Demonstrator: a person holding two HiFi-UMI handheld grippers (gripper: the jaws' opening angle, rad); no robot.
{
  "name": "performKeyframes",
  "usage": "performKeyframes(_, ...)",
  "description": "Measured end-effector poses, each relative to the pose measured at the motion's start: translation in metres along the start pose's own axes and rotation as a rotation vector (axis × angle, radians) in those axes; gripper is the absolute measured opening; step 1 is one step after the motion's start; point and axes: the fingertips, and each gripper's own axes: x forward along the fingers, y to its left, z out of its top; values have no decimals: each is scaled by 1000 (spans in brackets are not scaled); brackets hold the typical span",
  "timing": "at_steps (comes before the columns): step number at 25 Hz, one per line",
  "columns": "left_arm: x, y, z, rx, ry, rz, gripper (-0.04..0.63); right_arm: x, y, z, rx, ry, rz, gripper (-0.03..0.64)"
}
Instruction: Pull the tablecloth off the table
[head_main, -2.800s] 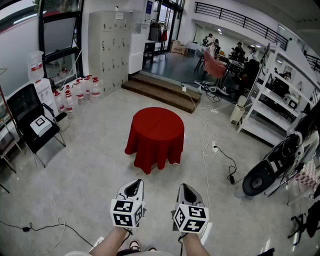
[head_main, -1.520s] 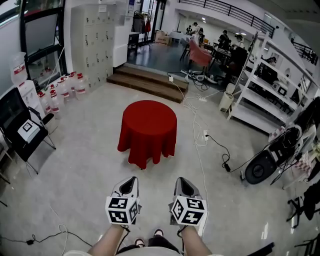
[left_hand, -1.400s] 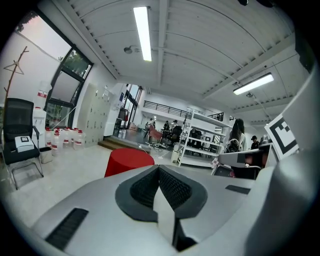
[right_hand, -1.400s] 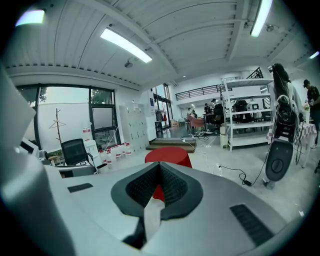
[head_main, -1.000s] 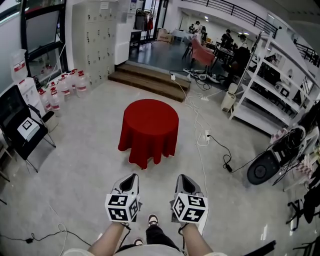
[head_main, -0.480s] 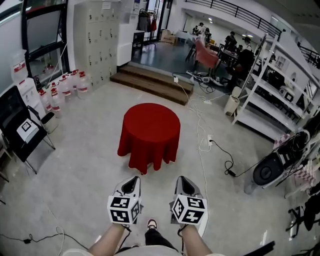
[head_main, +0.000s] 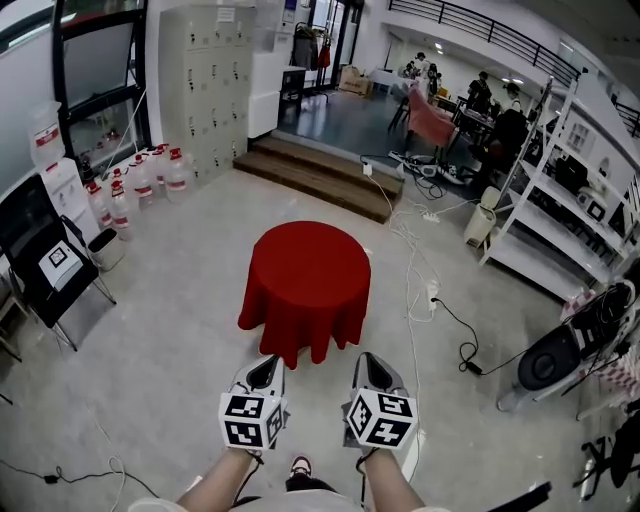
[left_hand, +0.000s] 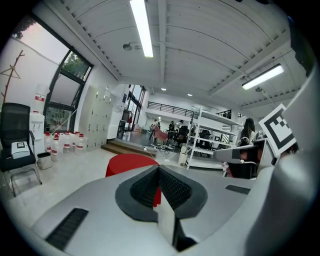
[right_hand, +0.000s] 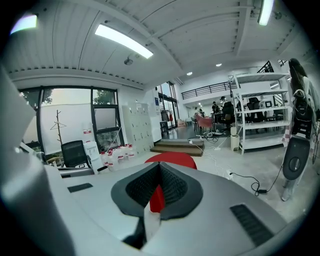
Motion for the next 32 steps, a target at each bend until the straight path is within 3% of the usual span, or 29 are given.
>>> performKeyframes(17, 88, 19, 24, 5, 13, 77, 17, 97, -39, 25, 26, 22, 62, 25)
performKeyframes(32, 128, 19, 23, -18, 36, 96, 17, 134, -72, 26, 25, 57, 64, 25)
